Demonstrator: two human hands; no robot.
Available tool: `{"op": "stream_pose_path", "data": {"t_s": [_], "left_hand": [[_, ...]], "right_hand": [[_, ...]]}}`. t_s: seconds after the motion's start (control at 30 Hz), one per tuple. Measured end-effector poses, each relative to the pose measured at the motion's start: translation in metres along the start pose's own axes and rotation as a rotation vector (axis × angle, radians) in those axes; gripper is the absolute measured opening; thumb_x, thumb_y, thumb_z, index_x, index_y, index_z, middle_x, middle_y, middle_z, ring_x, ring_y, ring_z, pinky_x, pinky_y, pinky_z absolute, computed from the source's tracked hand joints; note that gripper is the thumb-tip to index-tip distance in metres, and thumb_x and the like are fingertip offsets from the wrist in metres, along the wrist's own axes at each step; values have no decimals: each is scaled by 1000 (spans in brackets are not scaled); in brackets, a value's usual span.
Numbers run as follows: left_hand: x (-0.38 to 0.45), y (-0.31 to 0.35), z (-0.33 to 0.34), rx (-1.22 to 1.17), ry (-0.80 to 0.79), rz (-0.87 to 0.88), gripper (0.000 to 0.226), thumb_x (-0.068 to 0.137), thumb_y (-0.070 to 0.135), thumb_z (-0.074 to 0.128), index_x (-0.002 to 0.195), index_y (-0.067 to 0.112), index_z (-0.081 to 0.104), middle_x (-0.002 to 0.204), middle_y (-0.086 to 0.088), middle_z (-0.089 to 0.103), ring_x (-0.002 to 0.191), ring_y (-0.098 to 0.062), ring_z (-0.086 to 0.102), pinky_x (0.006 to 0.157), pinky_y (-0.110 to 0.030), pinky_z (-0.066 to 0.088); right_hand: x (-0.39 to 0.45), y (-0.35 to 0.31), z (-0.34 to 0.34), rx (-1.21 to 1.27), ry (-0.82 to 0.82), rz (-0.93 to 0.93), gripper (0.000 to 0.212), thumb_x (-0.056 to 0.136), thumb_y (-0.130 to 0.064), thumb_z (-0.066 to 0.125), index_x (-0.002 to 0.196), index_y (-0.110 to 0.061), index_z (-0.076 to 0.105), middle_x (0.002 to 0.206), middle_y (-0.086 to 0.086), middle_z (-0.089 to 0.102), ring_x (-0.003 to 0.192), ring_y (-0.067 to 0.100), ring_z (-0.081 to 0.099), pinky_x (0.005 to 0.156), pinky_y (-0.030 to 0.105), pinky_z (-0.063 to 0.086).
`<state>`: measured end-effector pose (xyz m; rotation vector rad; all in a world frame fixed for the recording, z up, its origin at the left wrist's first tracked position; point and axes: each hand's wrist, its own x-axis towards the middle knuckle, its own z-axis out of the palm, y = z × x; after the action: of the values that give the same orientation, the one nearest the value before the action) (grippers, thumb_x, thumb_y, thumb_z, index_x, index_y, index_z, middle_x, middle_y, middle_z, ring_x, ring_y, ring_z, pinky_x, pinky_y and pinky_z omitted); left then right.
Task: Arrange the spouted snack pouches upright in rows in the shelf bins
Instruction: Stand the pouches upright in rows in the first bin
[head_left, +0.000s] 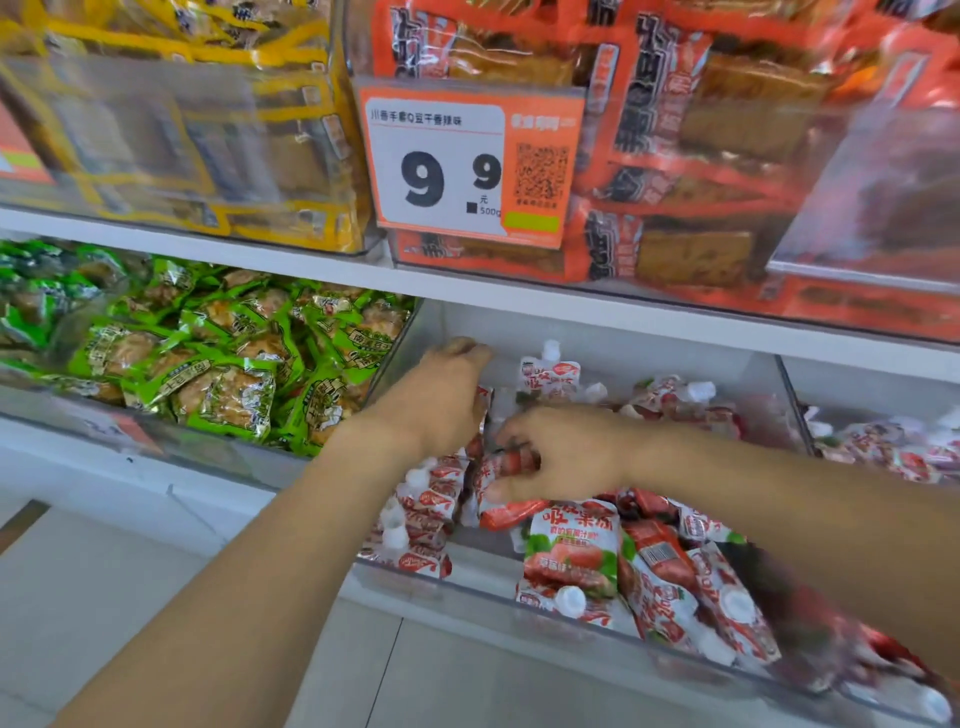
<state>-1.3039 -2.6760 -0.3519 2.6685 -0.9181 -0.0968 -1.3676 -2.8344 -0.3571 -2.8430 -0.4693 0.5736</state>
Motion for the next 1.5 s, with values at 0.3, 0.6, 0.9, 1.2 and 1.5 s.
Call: {"op": "stream_pose_path", "data": {"t_s": [0.3,0.6,0.9,1.2,1.5], "left_hand": [[49,13,-1,-150,-50,3,52,88,22,68,135,13,48,133,-6,55,122,-19,52,104,-26,38],[78,24,20,-162,-46,71,14,86,12,64,100,11,65,93,-6,68,91,-25,64,87,-39,51],[59,-19,-20,170,45,99,11,91,15,55,100,14,61,103,-9,65,92,-26,58,80,-30,44],[31,-12,-22,241,-114,63,50,97,26,52,142,12,37,139,-15,47,124,-32,47,101,-38,42],[-1,-10,-1,191,-150,10,23,94,26,54,110,10,57,112,-13,59,101,-29,58,78,-31,44]], "right_hand": [[-57,13,-13,95,205,57,51,65,-45,86,103,-22,61,103,-2,51,94,16,47,78,31,42],[-90,26,-13,330,563,129,33,73,-25,76,98,-38,59,88,-16,68,79,9,63,71,28,50],[-28,7,-21,374,817,197,27,70,-28,86,91,-24,69,85,-11,66,83,7,60,71,21,42],[24,19,-31,478,634,497,30,87,-43,69,99,-16,65,91,0,65,89,19,62,69,26,48],[56,14,-26,355,790,343,31,87,-35,71,103,-9,69,83,-9,58,74,-2,55,64,8,31]]}}
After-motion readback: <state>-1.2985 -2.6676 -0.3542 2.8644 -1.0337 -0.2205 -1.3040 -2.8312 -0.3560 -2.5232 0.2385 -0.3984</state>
